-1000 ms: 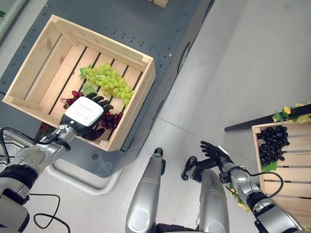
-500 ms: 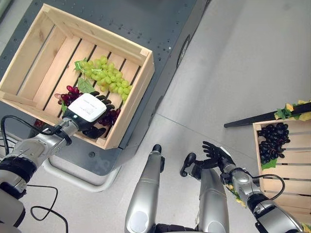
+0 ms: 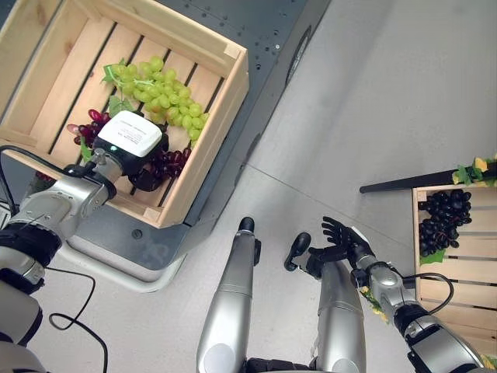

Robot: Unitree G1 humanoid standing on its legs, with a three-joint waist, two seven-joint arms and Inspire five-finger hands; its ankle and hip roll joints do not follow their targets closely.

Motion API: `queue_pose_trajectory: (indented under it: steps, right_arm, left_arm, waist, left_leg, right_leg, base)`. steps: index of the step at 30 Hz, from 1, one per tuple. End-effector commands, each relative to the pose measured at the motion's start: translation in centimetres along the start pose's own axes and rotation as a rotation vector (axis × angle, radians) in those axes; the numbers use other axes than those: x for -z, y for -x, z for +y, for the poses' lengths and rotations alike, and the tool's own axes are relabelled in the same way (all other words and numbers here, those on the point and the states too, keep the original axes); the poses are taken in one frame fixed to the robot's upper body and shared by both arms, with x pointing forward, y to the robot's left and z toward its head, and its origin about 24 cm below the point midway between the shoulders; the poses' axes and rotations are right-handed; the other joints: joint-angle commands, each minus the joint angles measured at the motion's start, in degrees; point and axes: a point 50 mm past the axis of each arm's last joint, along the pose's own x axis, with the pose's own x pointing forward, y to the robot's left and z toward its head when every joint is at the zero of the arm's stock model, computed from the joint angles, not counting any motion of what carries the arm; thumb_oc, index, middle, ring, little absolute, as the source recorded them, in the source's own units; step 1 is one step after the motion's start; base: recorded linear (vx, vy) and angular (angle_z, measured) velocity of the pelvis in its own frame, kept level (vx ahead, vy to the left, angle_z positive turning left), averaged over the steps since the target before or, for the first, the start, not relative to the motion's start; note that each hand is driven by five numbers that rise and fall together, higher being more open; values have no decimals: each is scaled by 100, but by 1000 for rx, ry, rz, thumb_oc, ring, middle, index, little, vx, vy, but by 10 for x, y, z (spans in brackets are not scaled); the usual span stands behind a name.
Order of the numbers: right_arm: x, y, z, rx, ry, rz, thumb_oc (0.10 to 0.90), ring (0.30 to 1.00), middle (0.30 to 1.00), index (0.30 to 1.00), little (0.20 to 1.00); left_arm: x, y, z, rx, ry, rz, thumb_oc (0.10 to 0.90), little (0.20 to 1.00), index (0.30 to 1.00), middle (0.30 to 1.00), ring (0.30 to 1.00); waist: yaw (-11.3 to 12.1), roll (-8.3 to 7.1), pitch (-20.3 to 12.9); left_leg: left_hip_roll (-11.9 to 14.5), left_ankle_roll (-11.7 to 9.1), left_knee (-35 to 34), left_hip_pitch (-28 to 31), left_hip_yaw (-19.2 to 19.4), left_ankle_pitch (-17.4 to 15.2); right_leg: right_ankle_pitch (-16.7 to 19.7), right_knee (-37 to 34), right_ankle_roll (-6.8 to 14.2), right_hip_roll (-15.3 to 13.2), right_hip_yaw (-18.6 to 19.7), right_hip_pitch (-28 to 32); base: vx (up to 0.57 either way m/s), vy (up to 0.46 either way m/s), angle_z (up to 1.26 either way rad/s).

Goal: Pick up the fruits from the basket on one side to the basket on the other side

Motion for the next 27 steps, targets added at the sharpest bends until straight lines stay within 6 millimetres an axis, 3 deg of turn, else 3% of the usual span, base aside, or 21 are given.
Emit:
queue_pose_trajectory:
  steps: [1, 8, 17, 23, 25, 27]
  right_arm:
    - [-5, 14, -28, 53, -8, -84, 800, 900, 900, 900, 900]
    - [-5, 13, -23, 60, -35, -94, 800, 900, 900, 900, 900]
    - [1, 17, -23, 69, -45, -85, 800, 900, 900, 900, 900]
    - [5, 20, -21, 57, -66, -85, 800, 900, 900, 900, 900]
    - [6, 21, -18, 51, -80, -89, 800, 900, 900, 900, 900]
    - [7, 22, -7, 30, -93, -94, 800, 900, 900, 900, 900]
  left_arm:
    - [45, 17, -5, 71, -29, 221, 400, 300, 300, 300, 300]
    - [23, 13, 1, -34, -14, 44, 400, 300, 300, 300, 300]
    - [16, 14, 10, -82, 26, -42, 400, 300, 300, 300, 300]
    - [37, 29, 1, -217, 368, 172, 400, 300, 300, 300, 300]
    - [41, 36, -9, -252, 459, 230, 400, 300, 300, 300, 300]
    - [46, 58, -39, -335, 661, 360, 400, 300, 300, 300, 300]
  waist:
    - [100, 104, -68]
    - [119, 118, -68]
    - [66, 224, -68]
    - [84, 328, -68]
    - [99, 337, -68]
    - [165, 353, -71]
  left_leg:
    - [-195, 401, -607, 391, 322, 36]
    - [-221, 367, -664, 596, 331, 11]
    - [-240, 370, -743, 1005, 424, -32]
    - [-284, 387, -924, 1488, 493, -36]
    - [-300, 384, -991, 1625, 501, -30]
    - [-360, 360, -1196, 2064, 485, -96]
  right_leg:
    - [-57, 68, -160, 231, -126, 575]
    - [-73, 21, -139, 205, -137, 776]
    - [-42, -88, -77, 121, -67, 1113]
    - [1, -307, -34, 60, -41, 1532]
    - [13, -384, -20, 43, -47, 1658]
    - [-11, -604, 65, 42, -16, 2049]
  base:
    - [-7, -22, -4]
    - [0, 0, 0]
    - [5, 4, -1]
    - [26, 4, -7]
    - [50, -20, -11]
    - [90, -33, -8]
